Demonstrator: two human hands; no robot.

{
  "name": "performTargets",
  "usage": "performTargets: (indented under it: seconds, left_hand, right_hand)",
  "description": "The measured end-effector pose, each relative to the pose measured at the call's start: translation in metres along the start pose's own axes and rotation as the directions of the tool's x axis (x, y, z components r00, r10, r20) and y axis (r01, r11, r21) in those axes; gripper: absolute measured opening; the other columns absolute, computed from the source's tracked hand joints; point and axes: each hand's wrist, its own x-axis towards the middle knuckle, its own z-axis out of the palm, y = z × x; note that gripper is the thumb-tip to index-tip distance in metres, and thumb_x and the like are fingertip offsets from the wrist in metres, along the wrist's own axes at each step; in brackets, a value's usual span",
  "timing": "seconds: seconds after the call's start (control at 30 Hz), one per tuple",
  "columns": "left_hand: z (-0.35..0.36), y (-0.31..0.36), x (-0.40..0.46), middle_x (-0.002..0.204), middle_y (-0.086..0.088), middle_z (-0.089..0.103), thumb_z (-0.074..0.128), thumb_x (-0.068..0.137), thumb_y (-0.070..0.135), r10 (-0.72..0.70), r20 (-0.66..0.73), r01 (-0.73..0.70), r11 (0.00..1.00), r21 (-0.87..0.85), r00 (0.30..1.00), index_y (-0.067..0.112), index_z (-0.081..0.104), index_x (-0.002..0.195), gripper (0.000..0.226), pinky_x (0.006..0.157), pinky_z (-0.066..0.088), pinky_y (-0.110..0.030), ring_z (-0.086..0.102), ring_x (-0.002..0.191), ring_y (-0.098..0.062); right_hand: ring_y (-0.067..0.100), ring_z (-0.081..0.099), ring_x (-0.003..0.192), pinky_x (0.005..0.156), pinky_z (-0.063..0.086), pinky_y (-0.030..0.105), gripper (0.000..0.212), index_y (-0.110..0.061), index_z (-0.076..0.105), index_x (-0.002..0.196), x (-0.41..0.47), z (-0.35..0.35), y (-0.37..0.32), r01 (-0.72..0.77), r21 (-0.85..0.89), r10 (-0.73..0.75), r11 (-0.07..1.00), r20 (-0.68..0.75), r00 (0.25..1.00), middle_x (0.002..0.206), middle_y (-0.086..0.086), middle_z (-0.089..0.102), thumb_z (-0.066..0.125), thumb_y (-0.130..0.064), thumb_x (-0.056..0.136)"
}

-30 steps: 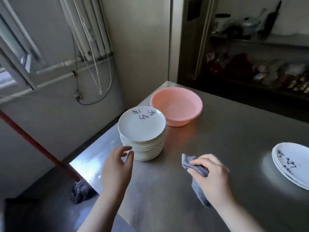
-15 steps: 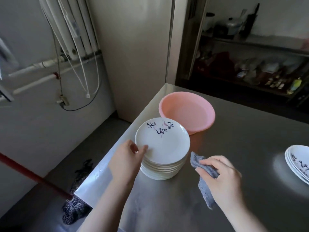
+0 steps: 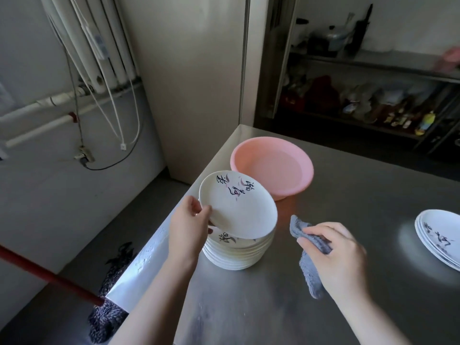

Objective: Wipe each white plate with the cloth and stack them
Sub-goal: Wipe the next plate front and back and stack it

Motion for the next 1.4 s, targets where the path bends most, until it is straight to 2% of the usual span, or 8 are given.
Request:
performTargets:
  seconds: [0.23,0.43,0.57,0.73,0.97,1.1,1.23,1.4]
  left_hand:
    - [0.024,0.013,-0.011,0.056,-0.004,0.062,0.059,0.087,0.002,0.003,0.054,0.012,0.958,-0.287,0.999,0.007,0.041,0.074,0.023,0.047,0.048,-0.027,0.065,0.049,-0.019]
    - [0.096,0.029,-0.058,0.061,-0.010,0.054,0.061,0.086,0.001,0.062,0.263,0.041,0.929,-0.367,0.963,0.016,0.042,0.064,0.032,0.045,0.046,-0.020,0.054,0.053,-0.019]
    - [0.158,0.020,-0.120,0.063,-0.001,0.045,0.059,0.088,0.001,0.063,0.387,0.072,0.943,-0.325,0.920,0.017,0.036,0.066,0.036,0.051,0.045,-0.022,0.044,0.062,-0.016]
    - [0.231,-0.015,-0.210,0.060,0.001,0.041,0.058,0.089,0.001,-0.058,0.476,0.179,0.960,-0.214,0.878,0.013,0.036,0.069,0.032,0.057,0.044,-0.030,0.039,0.059,-0.016]
    - [0.300,-0.059,-0.312,0.059,0.002,0.036,0.059,0.091,0.004,-0.238,0.469,0.319,0.943,-0.100,0.850,0.014,0.036,0.072,0.032,0.052,0.034,-0.027,0.031,0.059,-0.015]
    - [0.311,-0.069,-0.334,0.062,-0.003,0.039,0.062,0.091,0.010,-0.252,0.433,0.296,0.954,-0.036,0.865,0.014,0.037,0.070,0.033,0.055,0.028,-0.031,0.034,0.062,-0.018]
    - [0.308,-0.069,-0.334,0.060,-0.006,0.054,0.066,0.088,0.016,-0.253,0.423,0.205,0.966,0.155,0.870,0.011,0.042,0.071,0.030,0.049,0.045,-0.037,0.051,0.051,-0.023]
    - [0.297,-0.055,-0.313,0.057,0.004,0.066,0.072,0.084,0.036,-0.127,0.542,-0.189,0.852,0.489,0.831,0.020,0.054,0.071,0.027,0.053,0.047,-0.027,0.064,0.058,-0.016]
  right_hand:
    - [0.014,0.064,0.075,0.067,0.041,0.006,0.017,-0.016,0.075,0.078,-0.001,-0.032,0.011,-0.079,-0.018,0.077,0.997,-0.096,0.992,0.088,-0.006,0.065,0.083,-0.005,0.069]
    - [0.021,0.065,0.074,0.071,0.052,0.037,0.016,-0.014,0.075,0.083,-0.025,-0.107,0.046,-0.198,-0.083,0.168,0.977,-0.278,0.946,0.090,-0.004,0.065,0.082,-0.006,0.070]
    - [0.021,0.065,0.079,0.075,0.053,0.044,0.017,-0.014,0.074,0.085,-0.050,-0.164,0.088,-0.277,-0.056,0.236,0.959,-0.381,0.894,0.090,-0.005,0.064,0.080,-0.005,0.072]
    - [0.014,0.065,0.078,0.072,0.053,0.037,0.017,-0.016,0.074,0.083,-0.086,-0.218,0.152,-0.319,-0.070,0.270,0.945,-0.383,0.884,0.090,-0.008,0.064,0.080,-0.005,0.072]
    - [0.004,0.059,0.078,0.065,0.042,0.008,0.018,-0.014,0.074,0.078,-0.116,-0.273,0.237,-0.273,-0.122,0.252,0.954,-0.158,0.955,0.084,-0.007,0.063,0.079,0.000,0.070]
    - [-0.004,0.058,0.079,0.066,0.040,0.004,0.019,-0.018,0.073,0.079,-0.120,-0.285,0.262,-0.282,-0.113,0.273,0.953,-0.084,0.958,0.084,-0.014,0.060,0.079,-0.002,0.070]
    - [0.002,0.060,0.078,0.068,0.046,0.013,0.025,-0.024,0.073,0.080,-0.124,-0.287,0.274,-0.310,-0.091,0.308,0.946,-0.034,0.951,0.087,-0.018,0.060,0.075,-0.002,0.071]
    - [0.007,0.062,0.082,0.070,0.050,0.024,0.030,-0.026,0.073,0.086,-0.128,-0.284,0.279,-0.296,-0.093,0.302,0.951,0.049,0.952,0.092,-0.016,0.059,0.070,0.000,0.072]
